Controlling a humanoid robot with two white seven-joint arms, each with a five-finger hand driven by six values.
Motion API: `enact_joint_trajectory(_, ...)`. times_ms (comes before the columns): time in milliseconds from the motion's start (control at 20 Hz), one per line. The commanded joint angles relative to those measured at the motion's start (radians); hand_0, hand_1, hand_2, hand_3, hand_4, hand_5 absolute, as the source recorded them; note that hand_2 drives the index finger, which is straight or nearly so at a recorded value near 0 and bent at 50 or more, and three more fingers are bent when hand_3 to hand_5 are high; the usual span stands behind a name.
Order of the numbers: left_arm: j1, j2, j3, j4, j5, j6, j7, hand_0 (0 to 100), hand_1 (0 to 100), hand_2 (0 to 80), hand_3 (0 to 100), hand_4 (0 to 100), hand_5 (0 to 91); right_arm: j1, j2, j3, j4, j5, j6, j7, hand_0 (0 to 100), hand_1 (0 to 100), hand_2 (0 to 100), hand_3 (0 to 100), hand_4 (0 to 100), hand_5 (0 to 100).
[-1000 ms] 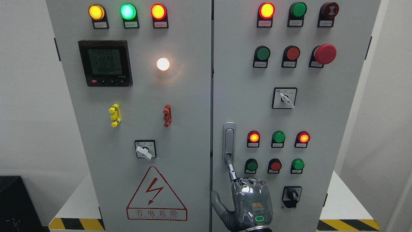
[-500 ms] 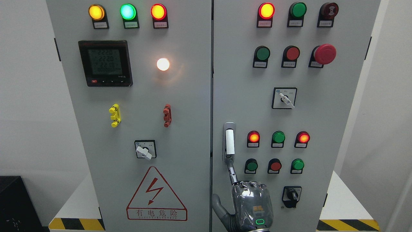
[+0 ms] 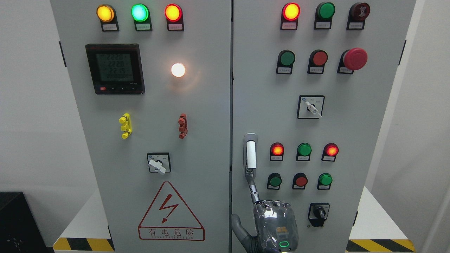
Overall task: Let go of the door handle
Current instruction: 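Wrap the right hand fingers around the silver door handle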
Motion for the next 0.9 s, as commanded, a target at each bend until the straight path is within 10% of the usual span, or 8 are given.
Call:
enact_joint_trajectory(0,0.000,0.000,-0.021,-0.020,0.000,0.000,0.000,0,0,2.2,9,1,0.0,0.000,0.001,0.000,-0.027,-0.001,-0.003,-0.005,41,32,6,100,100,97)
enact_joint_trajectory(400,0.000,0.000,-0.021,-0.020,0.000,0.000,0.000,0,0,2.2,9,1,0.0,0.000,-0.001,0.005,-0.098,-0.007,-0.010,-0.006,41,33,17,100,100,97)
enact_joint_trajectory(600,0.000,0.000,-0.021,-0.020,0.000,0.000,0.000,0,0,2.3,9,1,0.0,0.004,0.001,0.000,-0.098,-0.010,-0.010,-0.003,44,33,51,100,100,96)
enact_joint_trajectory(850,0.000,0.000,-0.021,-0.020,0.000,0.000,0.000,0,0,2.3,9,1,0.0,0.003,-0.001,-0.040,-0.113,-0.013,-0.009,-0.002,49,30,62,100,89,91)
